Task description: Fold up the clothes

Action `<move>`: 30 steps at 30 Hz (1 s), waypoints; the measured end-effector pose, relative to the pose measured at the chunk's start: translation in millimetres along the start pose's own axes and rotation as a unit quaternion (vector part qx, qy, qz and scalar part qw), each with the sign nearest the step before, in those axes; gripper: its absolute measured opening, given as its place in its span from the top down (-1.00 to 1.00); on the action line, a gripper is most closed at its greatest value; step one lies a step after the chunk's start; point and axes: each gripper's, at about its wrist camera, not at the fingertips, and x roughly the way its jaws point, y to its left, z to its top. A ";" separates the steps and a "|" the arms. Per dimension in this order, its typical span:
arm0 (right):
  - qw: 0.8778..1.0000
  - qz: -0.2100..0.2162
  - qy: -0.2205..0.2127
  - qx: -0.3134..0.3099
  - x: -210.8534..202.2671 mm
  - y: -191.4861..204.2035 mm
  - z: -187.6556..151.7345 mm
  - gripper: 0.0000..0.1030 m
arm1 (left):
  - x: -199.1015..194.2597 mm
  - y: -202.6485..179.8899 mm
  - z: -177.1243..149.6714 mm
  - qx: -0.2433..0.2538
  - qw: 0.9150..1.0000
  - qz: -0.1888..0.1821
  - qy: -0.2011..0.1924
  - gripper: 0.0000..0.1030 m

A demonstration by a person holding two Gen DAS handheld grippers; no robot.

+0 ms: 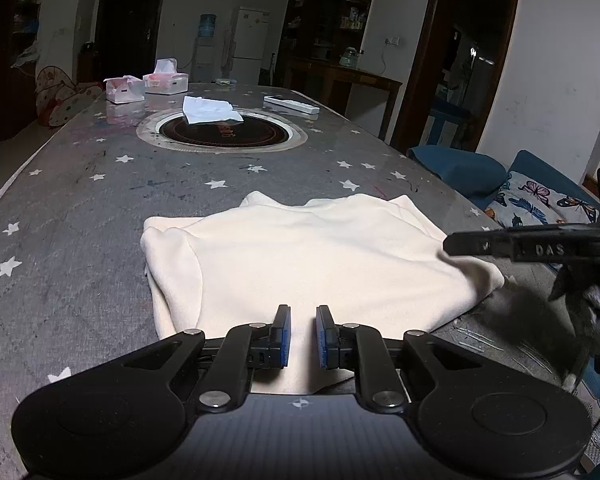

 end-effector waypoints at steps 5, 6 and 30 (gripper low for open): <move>1.000 -0.007 -0.002 0.018 6.0 -6.7 0.5 0.71 | 0.1 -0.1 0.2 -0.002 1.000 0.001 0.000 0.68; 1.000 -0.016 0.001 0.000 8.9 -1.8 -0.5 0.71 | 0.2 -0.1 0.3 -0.002 1.000 0.001 0.000 0.68; 0.997 -0.015 0.036 -0.068 76.1 15.2 39.8 0.71 | 25.5 39.3 41.7 -0.041 0.999 0.034 0.003 0.37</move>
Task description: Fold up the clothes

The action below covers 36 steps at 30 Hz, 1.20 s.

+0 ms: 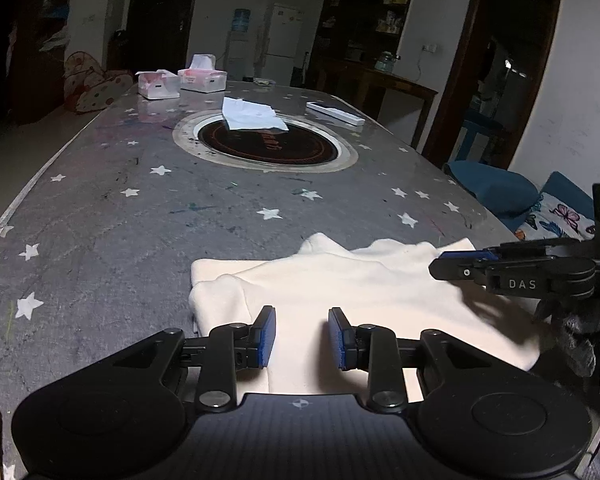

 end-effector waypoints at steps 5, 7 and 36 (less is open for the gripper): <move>1.000 -0.001 -0.014 -0.007 -7.5 4.7 4.5 0.69 | -2.0 -0.8 4.7 0.002 1.000 0.015 -0.013 0.19; 1.000 -0.005 -0.004 -0.008 -0.4 4.2 4.1 0.69 | 2.1 1.8 5.1 -0.002 1.000 0.024 -0.007 0.19; 0.945 0.130 -0.010 -0.299 -41.2 183.2 -40.7 0.26 | -51.2 52.1 -12.4 -0.151 0.987 0.057 -0.019 -0.50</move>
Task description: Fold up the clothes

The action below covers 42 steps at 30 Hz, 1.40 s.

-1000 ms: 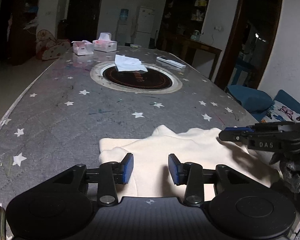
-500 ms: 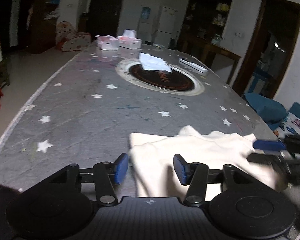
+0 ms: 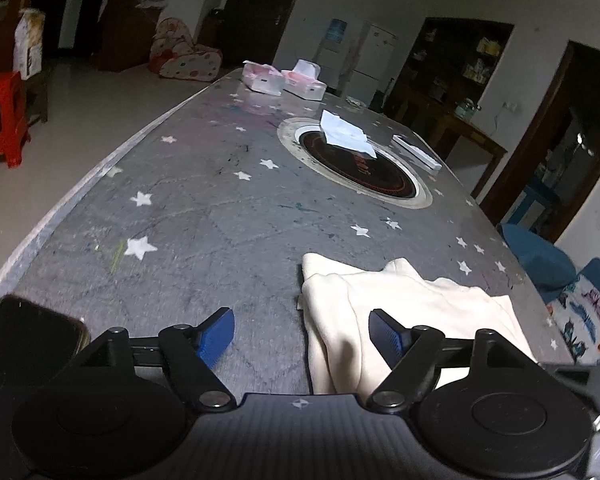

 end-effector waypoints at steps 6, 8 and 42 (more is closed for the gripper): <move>0.999 -0.014 0.017 -0.045 22.9 16.9 3.9 0.41 | -0.2 0.1 -5.2 -0.025 0.999 -0.021 0.010 -0.53; 0.999 -0.018 0.020 -0.036 26.9 14.5 4.8 0.67 | 1.1 -0.3 -5.9 -0.031 0.999 -0.024 0.012 -0.56; 0.994 0.030 -0.046 0.090 -21.3 -21.7 8.5 0.85 | 45.8 25.7 -15.6 -0.261 0.949 -0.139 0.111 0.59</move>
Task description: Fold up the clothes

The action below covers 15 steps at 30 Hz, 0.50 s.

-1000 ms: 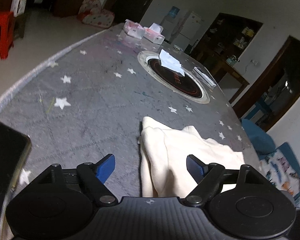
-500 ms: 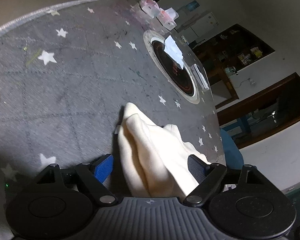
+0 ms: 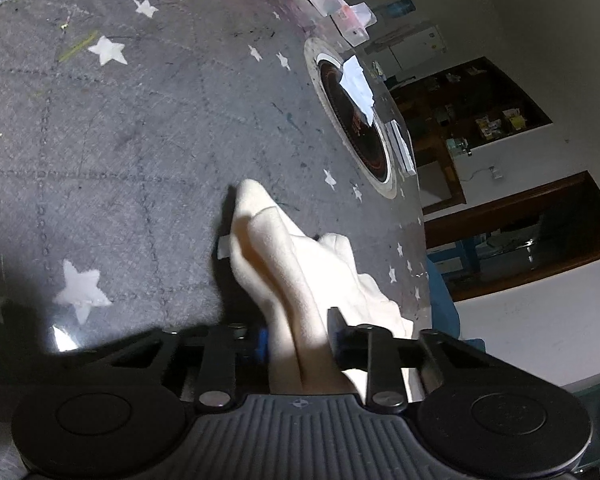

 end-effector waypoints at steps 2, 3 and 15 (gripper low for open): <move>1.000 -0.002 -0.002 0.015 -4.4 -5.4 -3.8 0.78 | -0.4 1.3 -0.8 0.005 1.000 0.002 -0.001 0.62; 1.000 -0.003 -0.003 0.023 -6.6 -8.1 -5.6 0.76 | -0.6 1.7 -1.3 0.006 1.000 0.002 -0.001 0.62; 0.969 -0.189 0.008 0.156 -38.4 -107.1 -48.5 0.39 | -3.0 -5.3 -7.8 0.048 0.999 0.013 -0.013 0.63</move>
